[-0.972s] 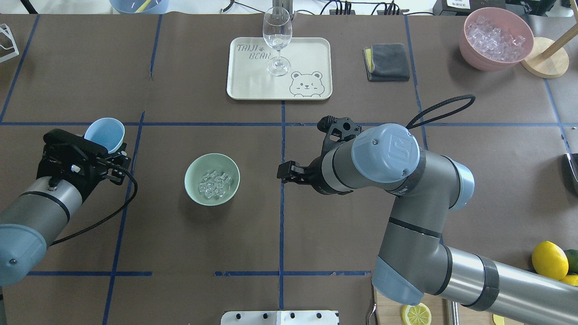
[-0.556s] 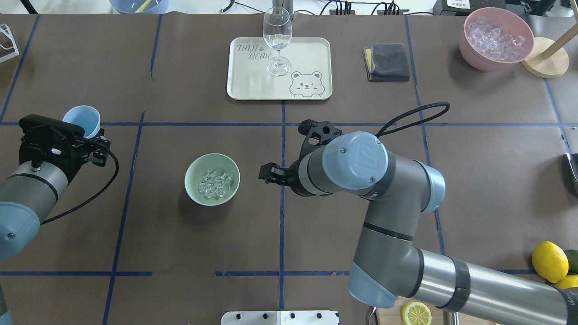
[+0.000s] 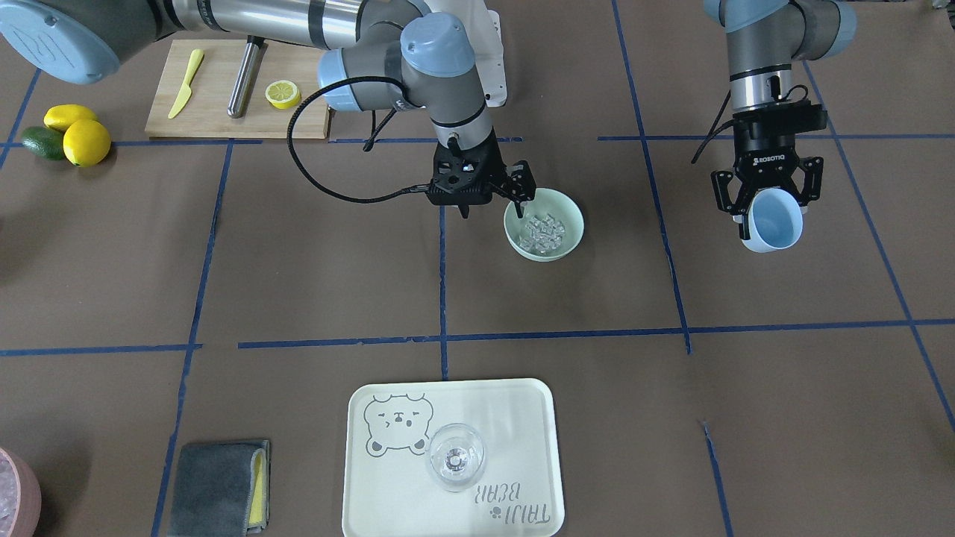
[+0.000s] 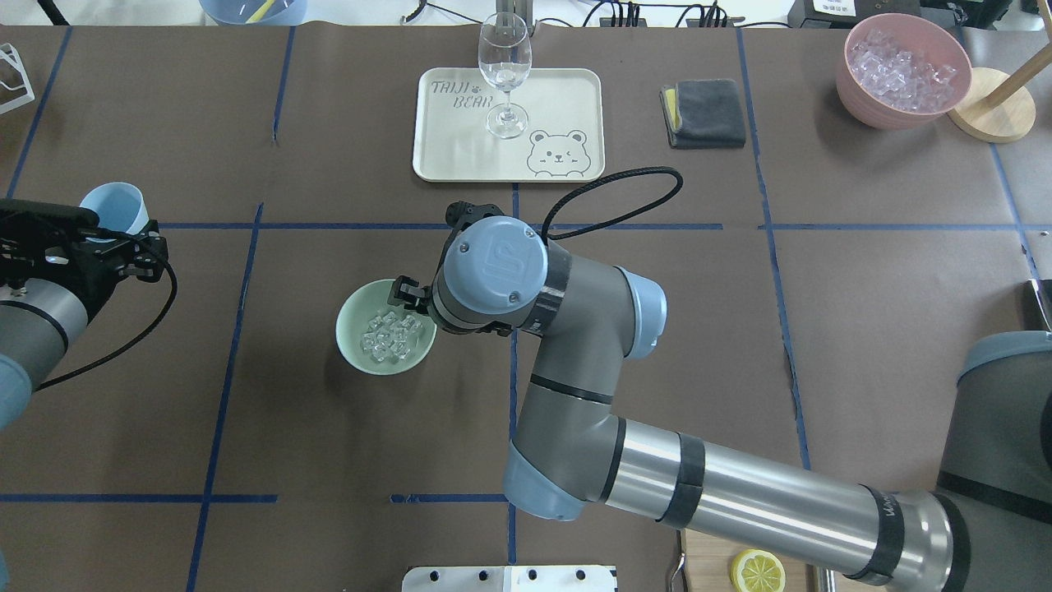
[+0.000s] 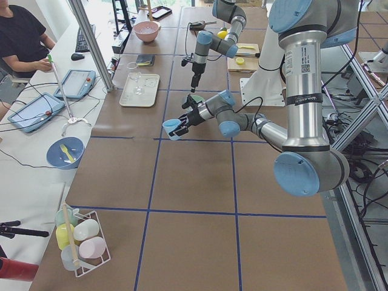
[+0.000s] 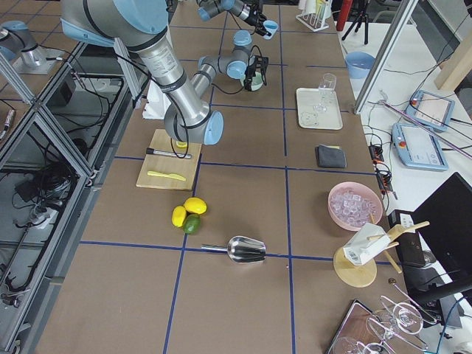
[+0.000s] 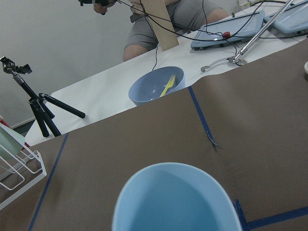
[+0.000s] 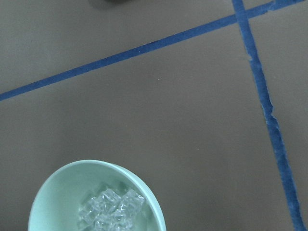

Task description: Pour ice into bowl

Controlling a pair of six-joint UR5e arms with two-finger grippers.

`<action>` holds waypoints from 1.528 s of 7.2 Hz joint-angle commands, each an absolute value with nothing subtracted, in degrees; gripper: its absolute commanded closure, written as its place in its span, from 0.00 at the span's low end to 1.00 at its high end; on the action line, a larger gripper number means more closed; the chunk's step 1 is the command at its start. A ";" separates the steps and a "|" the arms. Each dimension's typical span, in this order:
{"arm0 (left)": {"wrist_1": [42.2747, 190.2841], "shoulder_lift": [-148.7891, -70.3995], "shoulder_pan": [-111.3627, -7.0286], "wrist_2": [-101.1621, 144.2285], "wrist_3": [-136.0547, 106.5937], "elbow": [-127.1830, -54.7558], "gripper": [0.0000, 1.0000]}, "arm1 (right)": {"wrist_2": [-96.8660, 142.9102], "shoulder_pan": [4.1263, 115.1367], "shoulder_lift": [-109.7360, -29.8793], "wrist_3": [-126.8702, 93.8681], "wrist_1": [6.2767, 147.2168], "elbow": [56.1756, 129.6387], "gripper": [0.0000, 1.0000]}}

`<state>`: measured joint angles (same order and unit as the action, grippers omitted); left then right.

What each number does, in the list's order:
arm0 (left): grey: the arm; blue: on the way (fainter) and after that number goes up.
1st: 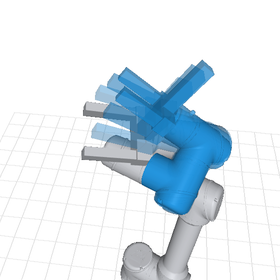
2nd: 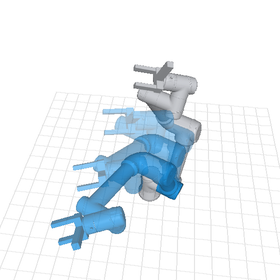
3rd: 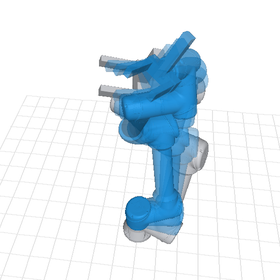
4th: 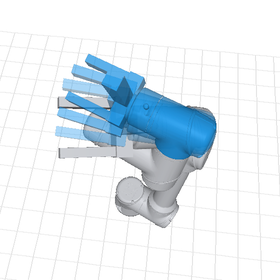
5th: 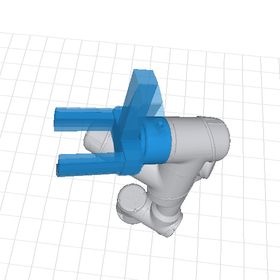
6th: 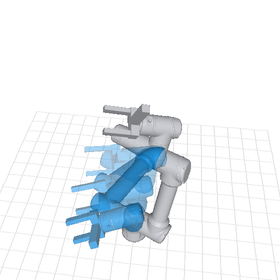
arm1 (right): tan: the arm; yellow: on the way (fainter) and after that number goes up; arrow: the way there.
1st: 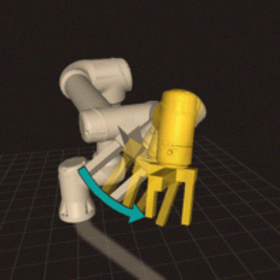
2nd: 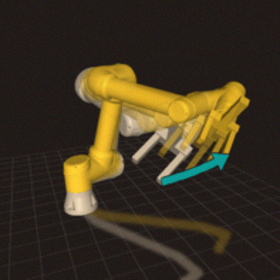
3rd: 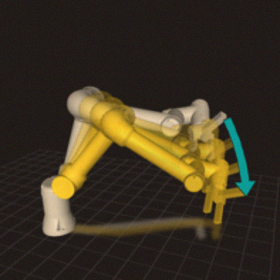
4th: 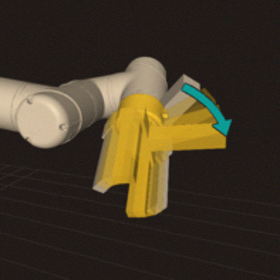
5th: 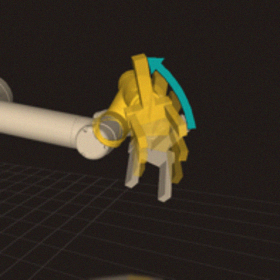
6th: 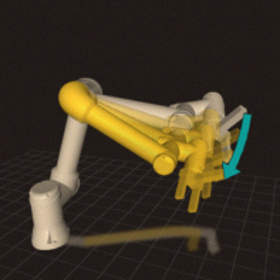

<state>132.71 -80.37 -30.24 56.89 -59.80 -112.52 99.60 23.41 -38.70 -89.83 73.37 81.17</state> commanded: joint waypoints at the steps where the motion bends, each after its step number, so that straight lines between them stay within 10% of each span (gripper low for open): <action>1: 149.78 -75.60 -30.67 58.79 -62.31 -108.12 1.00 | 99.14 22.42 -35.69 -89.48 73.30 75.51 0.00; 3: 157.11 -74.53 -30.76 58.62 -63.54 -103.39 1.00 | 97.92 21.10 -35.42 -89.56 73.21 74.62 0.12; 4: 160.98 -74.62 -30.67 58.28 -66.16 -100.14 1.00 | 97.82 20.92 -35.42 -89.73 73.21 74.62 0.40; 5: 161.71 -74.53 -30.76 58.10 -67.14 -99.59 1.00 | 97.91 20.83 -35.42 -89.74 73.21 74.53 0.90; 6: 161.72 -74.62 -30.67 58.01 -69.41 -98.10 1.00 | 98.00 20.92 -35.42 -89.56 73.21 74.53 1.00; 11: 161.72 -75.41 -29.71 45.64 -75.90 -92.22 1.00 | 100.62 24.07 -35.59 -89.12 73.47 79.09 1.00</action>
